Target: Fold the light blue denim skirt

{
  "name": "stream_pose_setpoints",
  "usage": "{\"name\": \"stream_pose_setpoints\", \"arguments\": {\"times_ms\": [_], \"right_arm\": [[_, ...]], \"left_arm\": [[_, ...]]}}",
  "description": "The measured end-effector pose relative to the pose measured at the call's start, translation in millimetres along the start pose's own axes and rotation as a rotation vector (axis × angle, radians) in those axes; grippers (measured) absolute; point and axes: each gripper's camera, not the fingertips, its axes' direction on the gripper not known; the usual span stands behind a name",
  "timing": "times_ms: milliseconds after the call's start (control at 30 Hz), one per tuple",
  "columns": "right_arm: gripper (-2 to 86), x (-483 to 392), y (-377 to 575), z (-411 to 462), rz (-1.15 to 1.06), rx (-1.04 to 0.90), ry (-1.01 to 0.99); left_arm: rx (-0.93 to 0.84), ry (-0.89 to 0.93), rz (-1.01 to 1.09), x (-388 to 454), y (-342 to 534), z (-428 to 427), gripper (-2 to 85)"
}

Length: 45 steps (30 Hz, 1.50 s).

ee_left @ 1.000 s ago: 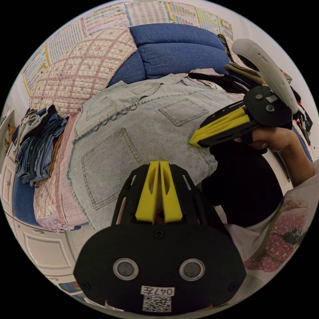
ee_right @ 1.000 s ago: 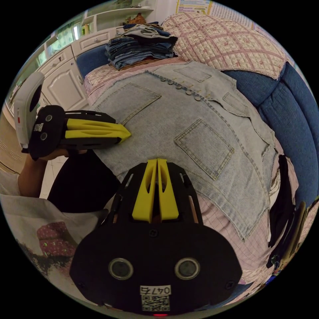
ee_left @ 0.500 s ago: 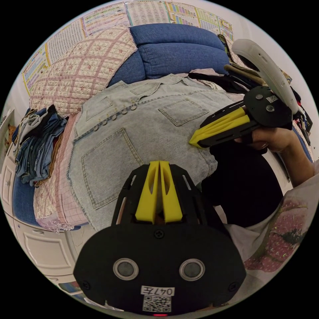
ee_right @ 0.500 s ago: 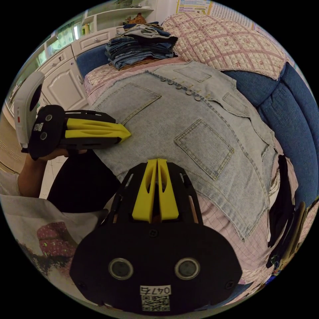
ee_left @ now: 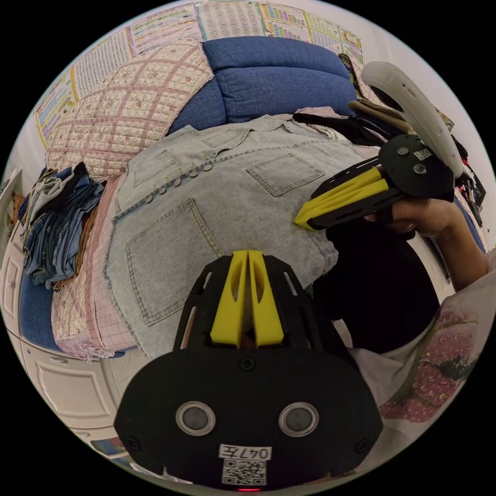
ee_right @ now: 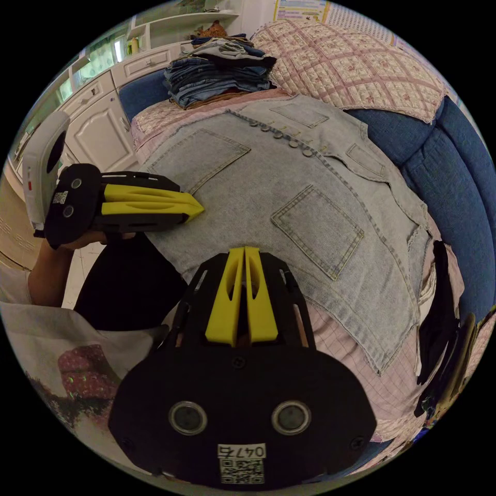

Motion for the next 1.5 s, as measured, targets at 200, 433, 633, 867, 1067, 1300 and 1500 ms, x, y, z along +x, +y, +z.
{"name": "stream_pose_setpoints", "arguments": {"times_ms": [200, 433, 633, 867, 1067, 1300, 1500], "right_arm": [[-1.3, -0.3, -0.5, -0.4, -0.001, 0.0, 0.001], [-1.2, -0.2, -1.0, -1.0, -0.001, 0.0, 0.0], [-1.3, -1.0, -1.4, -1.7, -0.002, -0.001, 0.003], [-1.3, -1.7, -1.8, -2.4, -0.003, -0.001, 0.005], [-1.3, -1.8, -1.7, -2.9, -0.002, -0.001, 0.004], [-1.2, -2.5, -1.5, -3.4, -0.003, 0.0, 0.006], [-1.3, -2.7, -1.3, -3.5, -0.003, 0.0, 0.005]], "left_arm": [[-0.001, 0.0, 0.0, -0.2, -0.3, 0.1, -1.0], [-0.002, -0.001, 0.001, 0.0, -0.6, 0.2, -1.0], [-0.003, -0.002, 0.002, 0.3, -0.8, 0.3, -1.0], [-0.001, -0.003, 0.002, 0.4, -0.6, 0.2, -1.0], [0.0, -0.002, 0.001, 0.3, -0.6, 0.3, -1.0], [0.0, -0.004, 0.002, 0.8, -0.8, 0.3, -1.0], [0.0, -0.003, 0.001, 0.7, -1.1, 0.4, -1.0]]}}
